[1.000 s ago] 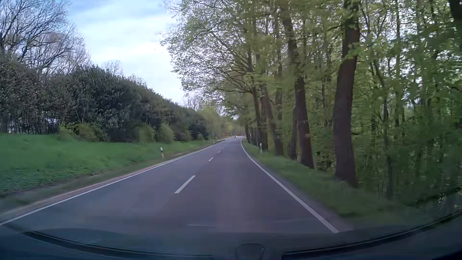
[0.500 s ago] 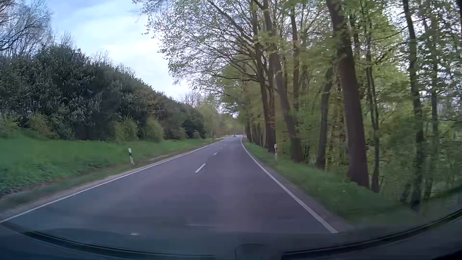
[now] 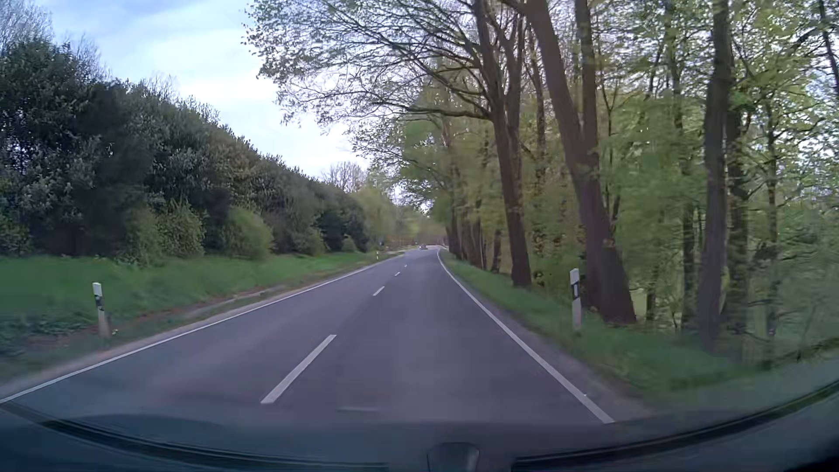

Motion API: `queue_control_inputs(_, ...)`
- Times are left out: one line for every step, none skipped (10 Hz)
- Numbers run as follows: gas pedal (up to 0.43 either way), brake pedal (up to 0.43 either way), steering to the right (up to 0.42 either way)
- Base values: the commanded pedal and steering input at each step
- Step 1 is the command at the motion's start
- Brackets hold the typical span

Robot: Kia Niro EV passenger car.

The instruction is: Follow the waypoints while adhering to traffic rules and regulations

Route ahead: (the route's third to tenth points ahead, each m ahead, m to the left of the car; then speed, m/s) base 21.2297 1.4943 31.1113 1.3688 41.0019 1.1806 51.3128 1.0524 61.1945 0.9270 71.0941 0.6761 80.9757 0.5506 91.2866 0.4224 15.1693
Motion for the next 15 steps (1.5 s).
queue_control_inputs(0.059, 0.000, -0.001)
queue_control_inputs(0.059, 0.000, -0.001)
queue_control_inputs(0.059, 0.000, -0.001)
queue_control_inputs(0.059, 0.000, -0.001)
queue_control_inputs(0.059, 0.000, -0.001)
queue_control_inputs(0.059, 0.000, -0.001)
queue_control_inputs(0.059, 0.000, 0.000)
queue_control_inputs(0.059, 0.000, 0.000)
queue_control_inputs(0.059, 0.000, 0.000)
queue_control_inputs(0.059, 0.000, 0.000)
queue_control_inputs(0.059, 0.000, 0.000)
queue_control_inputs(0.059, 0.000, 0.000)
queue_control_inputs(0.059, 0.000, 0.000)
queue_control_inputs(0.059, 0.000, 0.000)
queue_control_inputs(0.059, 0.000, 0.000)
